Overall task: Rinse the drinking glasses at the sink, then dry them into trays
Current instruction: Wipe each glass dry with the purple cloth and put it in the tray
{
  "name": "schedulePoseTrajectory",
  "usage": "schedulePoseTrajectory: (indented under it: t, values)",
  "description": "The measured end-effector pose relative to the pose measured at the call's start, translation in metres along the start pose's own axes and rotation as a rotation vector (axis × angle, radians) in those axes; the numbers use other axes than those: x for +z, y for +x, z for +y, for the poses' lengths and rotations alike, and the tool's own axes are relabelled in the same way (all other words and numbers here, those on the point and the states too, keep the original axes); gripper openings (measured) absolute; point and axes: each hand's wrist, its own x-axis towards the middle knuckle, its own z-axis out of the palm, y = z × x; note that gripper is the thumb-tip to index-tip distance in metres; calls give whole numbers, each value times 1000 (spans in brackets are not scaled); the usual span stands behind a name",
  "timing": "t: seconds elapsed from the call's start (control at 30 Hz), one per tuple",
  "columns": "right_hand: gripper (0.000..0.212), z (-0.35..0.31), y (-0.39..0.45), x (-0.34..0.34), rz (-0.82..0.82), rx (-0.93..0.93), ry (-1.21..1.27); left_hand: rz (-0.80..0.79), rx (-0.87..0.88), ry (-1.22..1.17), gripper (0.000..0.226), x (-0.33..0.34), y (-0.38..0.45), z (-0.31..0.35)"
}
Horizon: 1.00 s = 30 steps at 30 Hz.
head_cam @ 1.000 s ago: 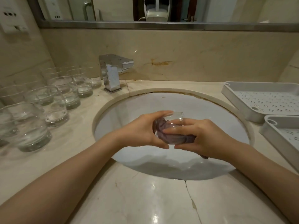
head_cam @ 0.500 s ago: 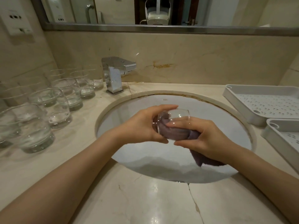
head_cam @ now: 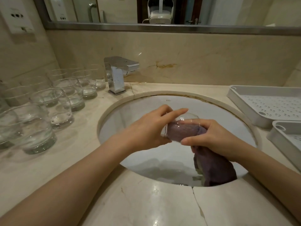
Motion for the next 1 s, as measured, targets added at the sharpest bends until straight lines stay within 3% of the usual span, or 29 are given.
schedulePoseTrajectory:
  t: [0.1, 0.17, 0.23, 0.33, 0.53, 0.63, 0.73, 0.87, 0.93, 1.0]
  values:
    - [46, 0, -3, 4, 80, -203, -216, 3, -72, -219, 93, -6, 1, -4]
    - [39, 5, -2, 1, 116, -457, -657, -53, -204, -466, 91, -7, 1, -4]
    - [41, 13, -1, -4, 129, -580, -986, -119, -303, -631, 88, -6, 1, -5]
    - [47, 14, -2, -4, 102, -475, -874, -152, -314, -597, 88, 0, -1, -4]
    - [42, 3, -2, 3, -5, -59, -64, -139, -140, -87, 90, -1, -3, 3]
    - [41, -2, -2, 6, -4, 17, 92, -86, -59, 61, 89, -5, 0, 5]
    - [42, 0, -3, 10, 98, -144, -63, -24, -58, -122, 89, -9, 0, 1]
    - [42, 15, 0, -3, 88, -620, -846, -165, -275, -590, 90, -16, -1, -2]
    - [44, 21, 2, -6, 92, -662, -995, -234, -336, -705, 87, -13, -1, -3]
    - [48, 20, 1, -4, 44, -598, -930, -244, -350, -724, 85, -8, -3, -2]
